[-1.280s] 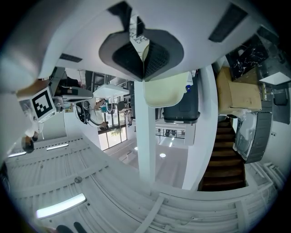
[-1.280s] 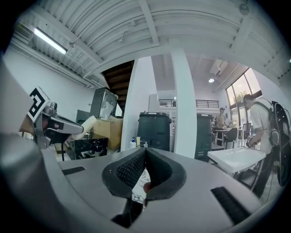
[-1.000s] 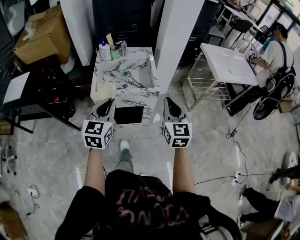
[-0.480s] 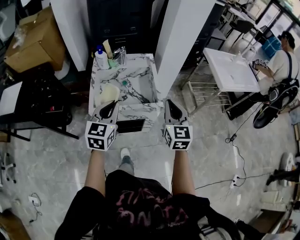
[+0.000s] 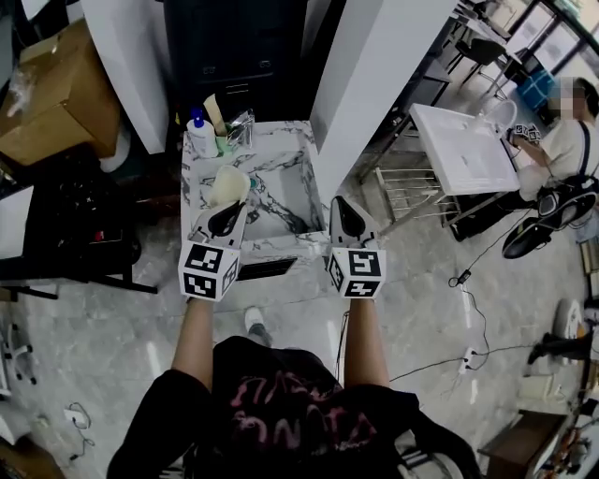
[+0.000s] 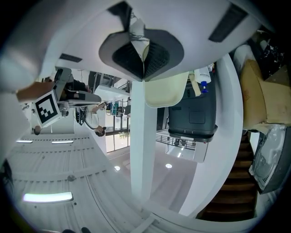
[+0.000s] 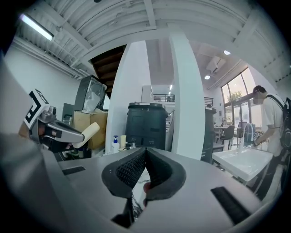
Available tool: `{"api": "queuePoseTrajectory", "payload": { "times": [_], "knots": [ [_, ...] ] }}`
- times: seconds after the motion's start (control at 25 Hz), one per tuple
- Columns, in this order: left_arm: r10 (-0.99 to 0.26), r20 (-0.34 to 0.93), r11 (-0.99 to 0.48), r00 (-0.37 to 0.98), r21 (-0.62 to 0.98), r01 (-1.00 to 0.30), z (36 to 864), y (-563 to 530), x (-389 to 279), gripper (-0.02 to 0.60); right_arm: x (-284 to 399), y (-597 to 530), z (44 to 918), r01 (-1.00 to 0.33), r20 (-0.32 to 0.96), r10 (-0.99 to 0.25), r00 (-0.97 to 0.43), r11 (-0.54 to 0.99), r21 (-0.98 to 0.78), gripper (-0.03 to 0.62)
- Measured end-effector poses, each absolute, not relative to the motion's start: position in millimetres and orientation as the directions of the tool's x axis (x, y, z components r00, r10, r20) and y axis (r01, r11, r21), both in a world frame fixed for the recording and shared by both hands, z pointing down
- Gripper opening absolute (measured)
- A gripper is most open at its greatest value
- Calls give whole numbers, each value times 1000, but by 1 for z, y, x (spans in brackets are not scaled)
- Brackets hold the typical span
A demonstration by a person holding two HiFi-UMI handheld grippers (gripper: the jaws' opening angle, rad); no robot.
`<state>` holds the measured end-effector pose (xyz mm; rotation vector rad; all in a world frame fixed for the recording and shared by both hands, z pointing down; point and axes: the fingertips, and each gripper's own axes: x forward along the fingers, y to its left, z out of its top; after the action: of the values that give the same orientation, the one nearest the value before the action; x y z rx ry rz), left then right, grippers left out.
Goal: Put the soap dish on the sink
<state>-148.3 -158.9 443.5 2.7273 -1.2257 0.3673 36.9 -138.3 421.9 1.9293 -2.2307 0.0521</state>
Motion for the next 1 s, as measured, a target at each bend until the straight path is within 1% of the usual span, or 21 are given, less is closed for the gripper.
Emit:
{"api": "queuePoseTrajectory", "payload": {
  "times": [0.28, 0.6, 1.0],
  "knots": [
    [-696, 270, -685, 665, 28, -728, 445, -185, -152, 21, 34, -159, 422, -987, 174, -980, -101, 121, 108, 14],
    [-670, 282, -711, 687, 21, -703, 445, -199, -131, 21, 49, -174, 417, -989, 166, -983, -83, 101, 105, 14],
    [-689, 302, -688, 659, 14, -725, 450, -248, -100, 22, 76, -231, 422, -985, 165, -977, -134, 150, 89, 14]
  ]
}}
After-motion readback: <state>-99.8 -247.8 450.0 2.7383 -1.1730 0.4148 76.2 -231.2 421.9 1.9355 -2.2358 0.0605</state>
